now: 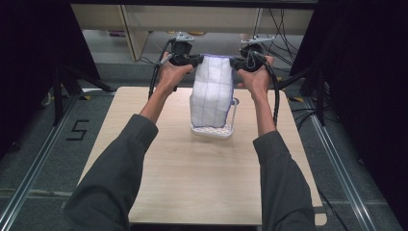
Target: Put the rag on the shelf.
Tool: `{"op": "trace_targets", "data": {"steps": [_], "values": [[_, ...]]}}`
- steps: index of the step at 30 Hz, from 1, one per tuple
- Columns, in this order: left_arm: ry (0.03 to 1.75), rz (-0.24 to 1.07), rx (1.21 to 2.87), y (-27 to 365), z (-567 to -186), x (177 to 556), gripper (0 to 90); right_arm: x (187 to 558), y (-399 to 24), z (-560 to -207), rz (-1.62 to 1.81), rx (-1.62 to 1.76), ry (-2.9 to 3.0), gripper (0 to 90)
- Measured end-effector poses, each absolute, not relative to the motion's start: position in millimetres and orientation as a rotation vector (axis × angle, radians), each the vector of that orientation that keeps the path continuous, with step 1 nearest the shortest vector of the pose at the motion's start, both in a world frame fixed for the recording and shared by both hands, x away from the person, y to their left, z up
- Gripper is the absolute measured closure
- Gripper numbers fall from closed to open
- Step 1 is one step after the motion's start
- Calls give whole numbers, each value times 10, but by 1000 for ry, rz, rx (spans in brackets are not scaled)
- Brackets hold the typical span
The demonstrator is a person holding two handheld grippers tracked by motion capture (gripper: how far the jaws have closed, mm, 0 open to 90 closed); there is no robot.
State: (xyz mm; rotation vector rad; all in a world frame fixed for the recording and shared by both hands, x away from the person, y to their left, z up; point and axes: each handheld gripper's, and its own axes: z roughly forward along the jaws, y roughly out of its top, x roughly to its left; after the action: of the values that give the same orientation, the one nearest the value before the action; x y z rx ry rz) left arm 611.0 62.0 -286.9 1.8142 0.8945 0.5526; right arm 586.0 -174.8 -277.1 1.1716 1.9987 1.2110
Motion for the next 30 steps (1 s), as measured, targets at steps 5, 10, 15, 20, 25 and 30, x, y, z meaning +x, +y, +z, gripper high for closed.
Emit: {"op": "trace_targets", "data": {"steps": [5, 10, 15, 20, 25, 30], "values": [[907, 541, 1826, 591, -2956, 6166, 826, 5905, -1740, -2839, 1152, 1180, 2001, 832], [930, 513, 1822, 575, -3059, 6196, 825, 5931, -1721, -2899, 1108, 1203, 2020, 831], [928, 497, 1838, 555, -3129, 6214, 824, 5993, -1731, -3062, 1060, 1228, 2046, 828], [942, 495, 1879, 568, -3225, 6222, 805, 6017, -1726, -3179, 1014, 1268, 2067, 797], [949, 490, 1903, 621, -3288, 6211, 747, 6030, -1740, -3251, 992, 1285, 2070, 737], [957, 467, 1907, 709, -3288, 6176, 739, 6019, -1784, -3255, 977, 1312, 2080, 710]]}}
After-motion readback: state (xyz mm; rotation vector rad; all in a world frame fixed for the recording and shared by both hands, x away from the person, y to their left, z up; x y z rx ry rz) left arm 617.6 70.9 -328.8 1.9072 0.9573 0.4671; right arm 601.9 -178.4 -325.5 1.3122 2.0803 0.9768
